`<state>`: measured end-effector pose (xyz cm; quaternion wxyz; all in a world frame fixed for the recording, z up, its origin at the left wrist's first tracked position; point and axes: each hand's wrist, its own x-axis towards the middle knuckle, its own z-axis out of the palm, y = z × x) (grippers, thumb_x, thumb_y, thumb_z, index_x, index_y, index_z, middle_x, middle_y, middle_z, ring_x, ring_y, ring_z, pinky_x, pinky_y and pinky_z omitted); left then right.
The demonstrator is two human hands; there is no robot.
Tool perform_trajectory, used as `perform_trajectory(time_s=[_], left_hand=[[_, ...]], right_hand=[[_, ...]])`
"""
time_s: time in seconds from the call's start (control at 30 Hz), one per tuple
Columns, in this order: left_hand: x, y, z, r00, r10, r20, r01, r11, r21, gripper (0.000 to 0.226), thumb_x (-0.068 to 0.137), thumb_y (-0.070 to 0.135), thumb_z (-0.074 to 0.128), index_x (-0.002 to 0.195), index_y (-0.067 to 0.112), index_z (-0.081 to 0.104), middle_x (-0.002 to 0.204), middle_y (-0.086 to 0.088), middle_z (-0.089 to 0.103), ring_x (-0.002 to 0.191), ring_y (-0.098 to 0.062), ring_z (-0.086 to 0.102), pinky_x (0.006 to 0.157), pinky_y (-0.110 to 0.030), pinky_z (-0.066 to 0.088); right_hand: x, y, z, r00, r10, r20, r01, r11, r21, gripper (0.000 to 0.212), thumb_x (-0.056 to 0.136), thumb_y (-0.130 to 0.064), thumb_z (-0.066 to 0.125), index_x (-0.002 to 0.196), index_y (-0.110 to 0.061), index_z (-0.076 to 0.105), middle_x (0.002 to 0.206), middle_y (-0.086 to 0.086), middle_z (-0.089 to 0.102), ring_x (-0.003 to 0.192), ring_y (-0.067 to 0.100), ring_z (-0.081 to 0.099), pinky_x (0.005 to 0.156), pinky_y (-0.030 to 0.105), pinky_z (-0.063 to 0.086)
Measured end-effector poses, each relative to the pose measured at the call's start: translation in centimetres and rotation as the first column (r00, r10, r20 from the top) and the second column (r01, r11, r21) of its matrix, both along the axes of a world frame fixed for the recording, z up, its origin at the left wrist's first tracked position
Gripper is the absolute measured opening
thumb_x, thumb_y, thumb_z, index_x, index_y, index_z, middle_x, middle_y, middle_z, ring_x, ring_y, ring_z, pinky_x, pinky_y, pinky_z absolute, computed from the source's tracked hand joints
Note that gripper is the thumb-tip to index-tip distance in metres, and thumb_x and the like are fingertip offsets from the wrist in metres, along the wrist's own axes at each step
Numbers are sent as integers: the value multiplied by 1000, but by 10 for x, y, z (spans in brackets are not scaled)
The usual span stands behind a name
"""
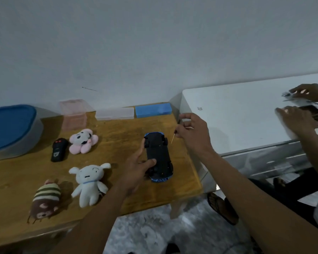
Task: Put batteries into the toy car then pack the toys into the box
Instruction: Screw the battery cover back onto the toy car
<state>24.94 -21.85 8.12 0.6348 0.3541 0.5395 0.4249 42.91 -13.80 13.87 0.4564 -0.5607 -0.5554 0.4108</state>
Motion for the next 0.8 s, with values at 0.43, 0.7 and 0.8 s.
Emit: perform_trajectory(time_s=[0.43,0.7,0.8], left_hand=[[-6,22,32,999,31,-24,-28,990,136,79,91,7,61,145,49,23,100,18,71,100,-25,69,76,-43,57],[-10,21,34,999,22,-45,-15,989,150,78,92,8,60,146,48,20,106,10,73,101,-24,69,84,-50,56],[-13,20,34,999,24,-47,-17,989,145,79,91,8,61,146,48,20,108,9,72,102,-25,69,87,-53,54]], right_hand=[[-18,-7,27,988,70,-137,-36,971,238,18,83,0,68,85,-16,61,89,12,70,85,21,70,76,36,60],[-24,-6,26,990,103,-99,-76,966,248,22,84,-1,68,82,-22,61,88,10,71,84,18,71,77,37,60],[-26,-5,25,991,107,-80,-83,962,260,22,84,-1,68,83,-22,61,88,12,71,83,19,71,78,38,60]])
